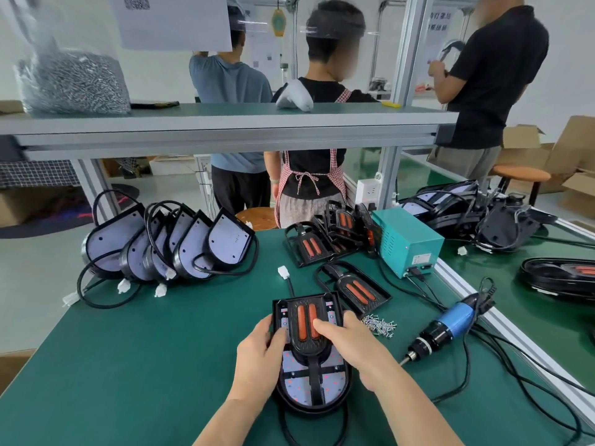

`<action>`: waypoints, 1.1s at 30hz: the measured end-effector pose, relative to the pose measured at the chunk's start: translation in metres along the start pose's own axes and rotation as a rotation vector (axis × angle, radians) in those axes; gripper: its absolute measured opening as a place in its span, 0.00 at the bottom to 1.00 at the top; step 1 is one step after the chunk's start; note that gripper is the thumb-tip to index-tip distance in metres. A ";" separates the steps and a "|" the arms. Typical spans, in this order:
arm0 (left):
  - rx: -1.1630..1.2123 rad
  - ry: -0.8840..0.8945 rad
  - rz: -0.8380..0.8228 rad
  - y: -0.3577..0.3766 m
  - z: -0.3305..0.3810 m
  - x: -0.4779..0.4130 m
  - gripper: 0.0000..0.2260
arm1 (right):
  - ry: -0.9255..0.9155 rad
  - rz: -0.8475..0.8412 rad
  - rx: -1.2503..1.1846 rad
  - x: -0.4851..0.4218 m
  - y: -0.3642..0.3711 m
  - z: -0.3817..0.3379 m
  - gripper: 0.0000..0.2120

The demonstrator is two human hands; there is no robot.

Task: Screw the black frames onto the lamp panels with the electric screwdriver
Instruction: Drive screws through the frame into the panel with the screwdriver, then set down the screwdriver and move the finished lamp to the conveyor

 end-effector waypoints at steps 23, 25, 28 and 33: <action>0.329 -0.258 -0.124 -0.002 0.021 -0.021 0.21 | -0.078 -0.097 -0.378 0.003 -0.005 -0.011 0.12; 0.230 -0.178 -0.044 -0.007 0.015 -0.022 0.26 | -0.099 -0.069 -0.360 0.008 -0.011 -0.010 0.14; 0.176 -0.051 0.101 -0.007 0.004 -0.023 0.25 | -0.151 -0.042 -0.379 0.012 -0.022 -0.009 0.18; -0.287 0.156 0.036 0.002 -0.004 -0.025 0.16 | -0.252 0.028 -0.447 0.020 -0.052 -0.005 0.14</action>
Point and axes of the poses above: each hand's wrist, its own x-axis away from the middle knuckle, its own y-axis out of the palm, z = x × y, the point moved 1 cm from there along -x, towards the middle knuckle, and after that the axes turned 13 degrees about x, right-handed, at the moved point
